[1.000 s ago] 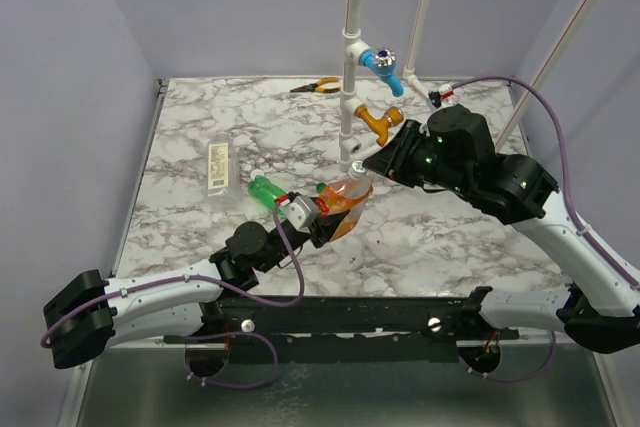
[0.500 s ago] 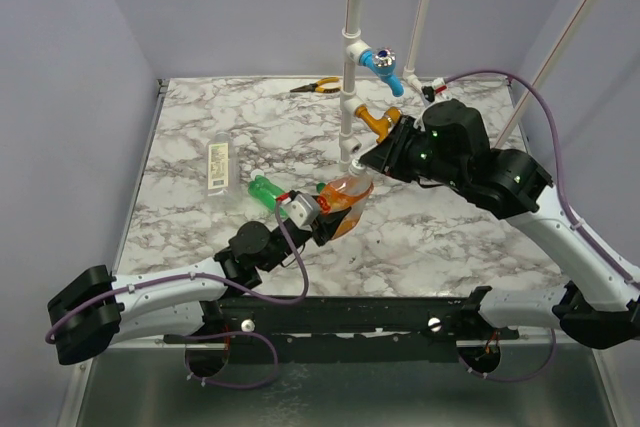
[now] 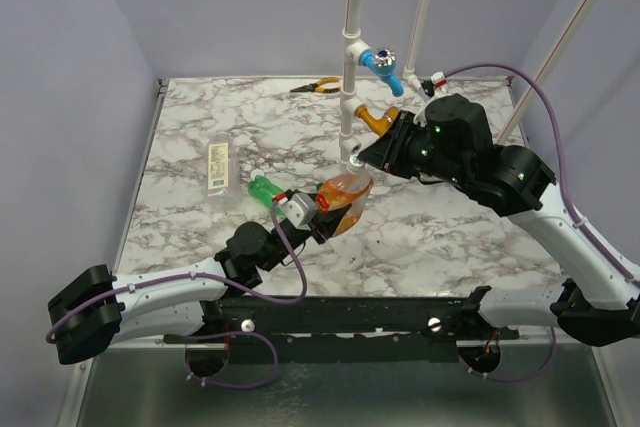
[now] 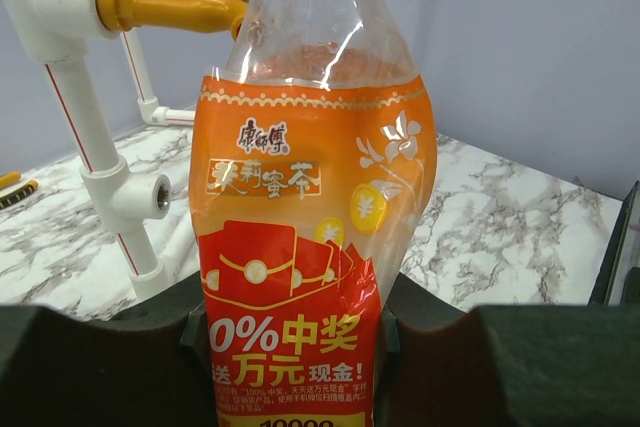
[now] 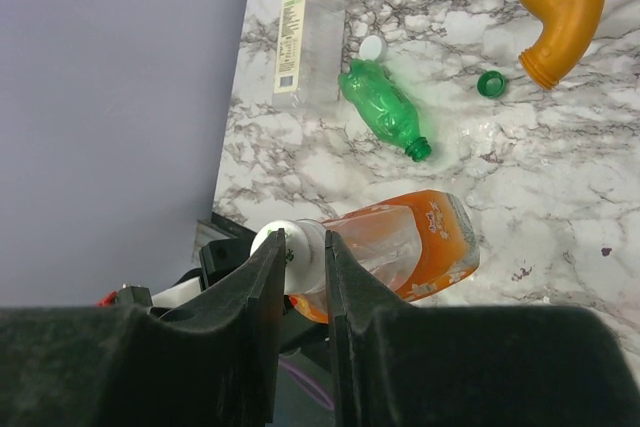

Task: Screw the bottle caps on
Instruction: Screw the bottle cap onto the plastic bottle.

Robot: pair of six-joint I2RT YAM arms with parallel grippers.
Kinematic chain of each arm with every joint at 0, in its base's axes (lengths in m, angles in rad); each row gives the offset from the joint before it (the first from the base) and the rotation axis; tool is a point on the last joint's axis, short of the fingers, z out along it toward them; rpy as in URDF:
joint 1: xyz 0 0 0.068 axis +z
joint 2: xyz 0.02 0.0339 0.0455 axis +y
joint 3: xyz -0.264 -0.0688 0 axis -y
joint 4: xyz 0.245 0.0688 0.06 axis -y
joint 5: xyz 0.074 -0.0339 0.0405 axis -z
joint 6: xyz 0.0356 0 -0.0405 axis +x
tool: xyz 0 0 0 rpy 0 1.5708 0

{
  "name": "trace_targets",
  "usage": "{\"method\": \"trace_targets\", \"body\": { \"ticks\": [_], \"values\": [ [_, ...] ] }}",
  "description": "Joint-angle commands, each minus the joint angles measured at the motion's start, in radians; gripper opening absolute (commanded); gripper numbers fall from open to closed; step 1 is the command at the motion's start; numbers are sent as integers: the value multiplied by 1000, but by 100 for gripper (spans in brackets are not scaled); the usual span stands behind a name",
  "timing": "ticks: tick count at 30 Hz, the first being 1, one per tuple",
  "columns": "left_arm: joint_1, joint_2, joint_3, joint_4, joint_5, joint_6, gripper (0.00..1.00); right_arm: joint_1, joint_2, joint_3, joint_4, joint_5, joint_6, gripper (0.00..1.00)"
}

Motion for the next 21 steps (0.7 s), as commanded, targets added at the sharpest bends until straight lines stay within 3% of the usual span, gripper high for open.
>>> {"method": "trace_targets", "body": {
  "ticks": [1,21],
  "values": [
    [0,-9,24,79,-4,-6,0,1,14,35,-49,8,-27,23],
    [0,-12,11,64,22,-40,0,1,37,134,-53,37,-88,24]
  ]
}}
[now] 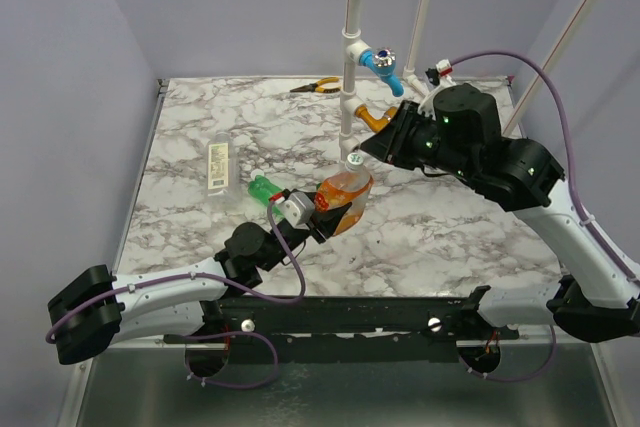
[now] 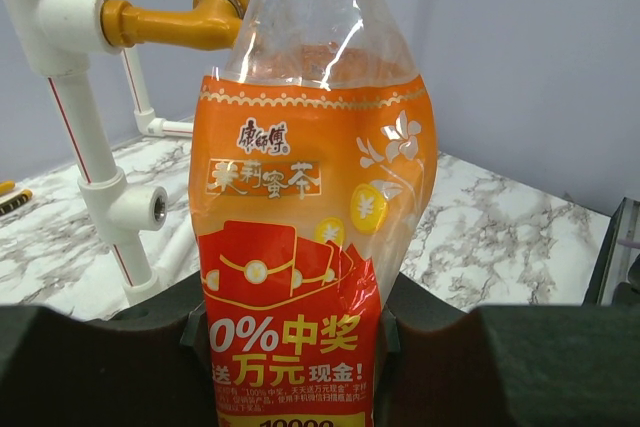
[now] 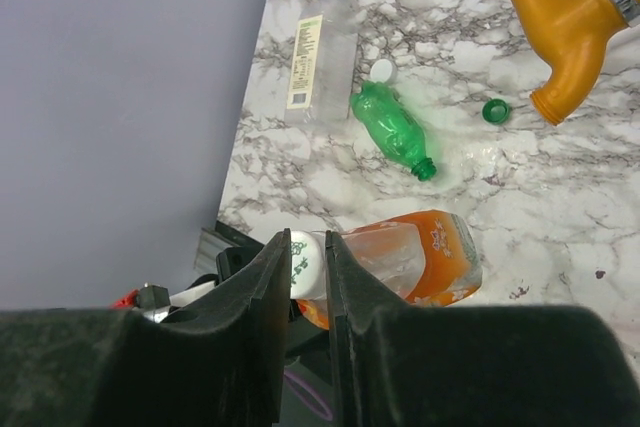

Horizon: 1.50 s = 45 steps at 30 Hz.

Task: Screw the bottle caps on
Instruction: Screw the bottle cap onto the plastic bottle.

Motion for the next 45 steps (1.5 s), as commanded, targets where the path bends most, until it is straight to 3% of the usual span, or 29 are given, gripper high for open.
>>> {"method": "trace_targets", "body": {
  "ticks": [1,7,18,28,45],
  "values": [
    [0,-14,12,28,27,-29,0,1,5,34,-27,33,-78,26],
    [0,-44,9,-20,87,-65,0,1,-6,21,18,-104,-308,46],
    [0,-80,4,-91,138,-95,0,2,44,101,-50,-228,-461,55],
    [0,-96,8,-118,165,-101,0,2,51,112,-136,-357,-497,55],
    [0,-96,10,-130,165,-100,0,1,54,99,-144,-329,-505,51]
  ]
}}
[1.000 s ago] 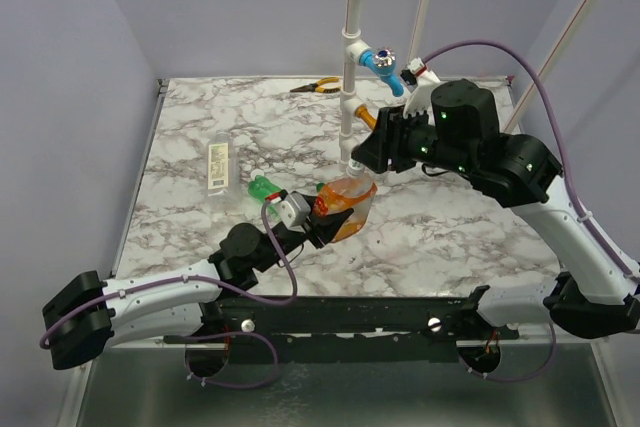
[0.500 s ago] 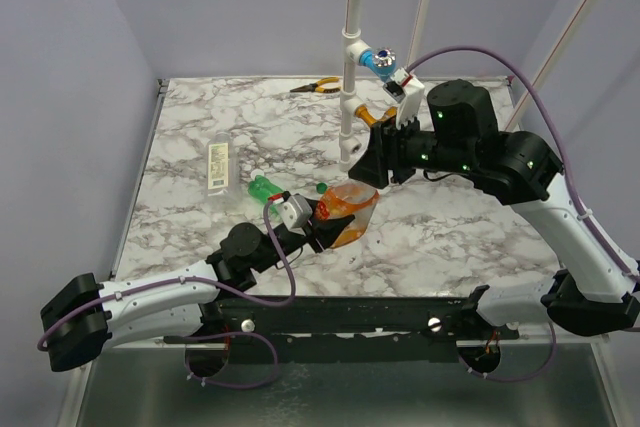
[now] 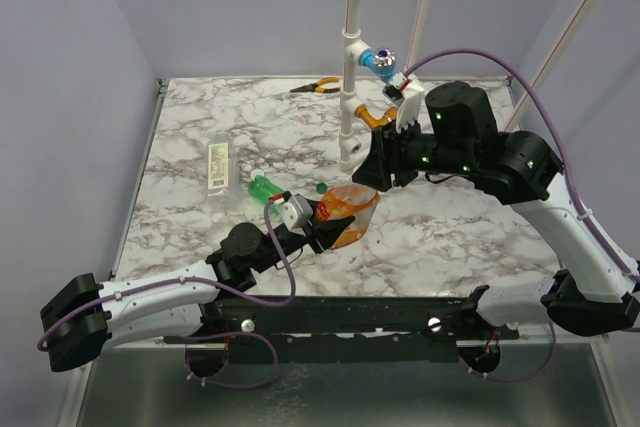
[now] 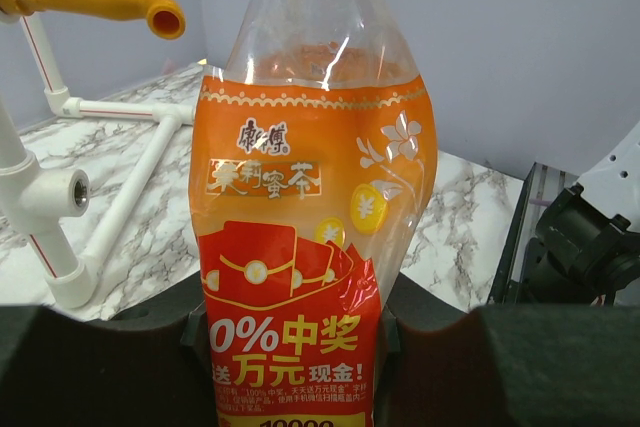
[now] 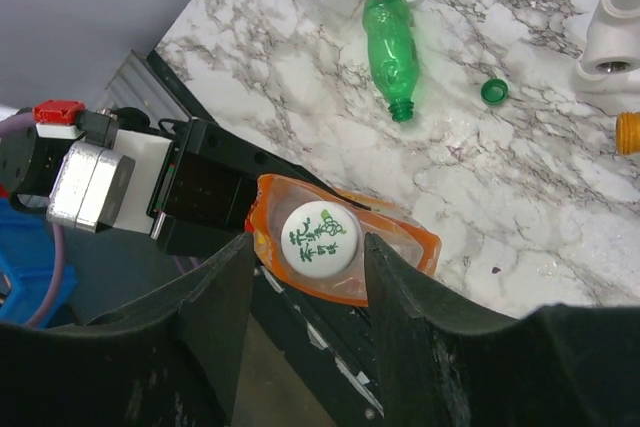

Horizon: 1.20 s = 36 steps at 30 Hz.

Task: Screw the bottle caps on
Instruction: Screw the bottle cap onto the plastic bottle.

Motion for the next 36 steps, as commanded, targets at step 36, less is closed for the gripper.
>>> {"method": "trace_targets", "body": {
  "ticks": [36],
  "values": [
    [-1,109,181,32,-182,128,0,2,50,-97,11,139,296,20]
  ]
}}
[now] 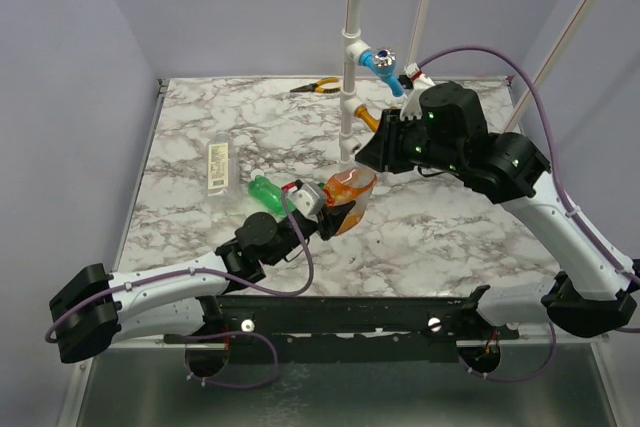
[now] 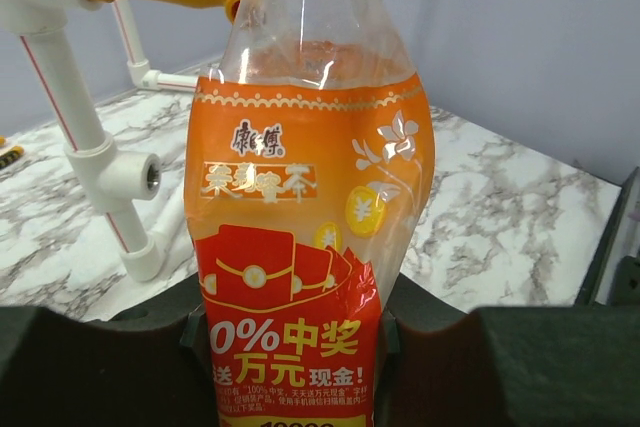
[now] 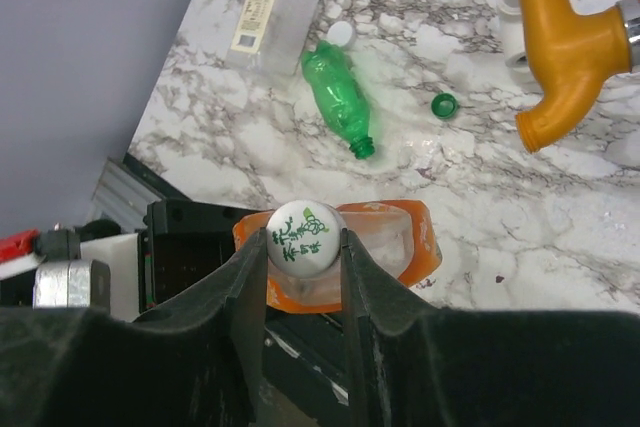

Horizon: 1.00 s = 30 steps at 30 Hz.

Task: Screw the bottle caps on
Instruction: Screw the bottle cap onto the plastic bottle.

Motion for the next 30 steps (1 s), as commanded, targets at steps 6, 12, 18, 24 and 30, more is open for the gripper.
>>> {"method": "trace_targets", "body": {
  "ticks": [6,12,18,24,30],
  "values": [
    [-4,66,106,137,-111,93,0,25,111,16,-126,-5,200,19],
    [-10,99,116,156,-165,115,0,29,165,47,-157,51,298,19],
    [-12,130,122,154,-185,116,0,34,209,103,-185,73,333,19],
    [-12,134,101,154,-187,97,0,35,206,124,-184,87,334,26],
    [-12,122,80,141,-184,85,0,35,203,138,-192,103,333,28]
  ]
}}
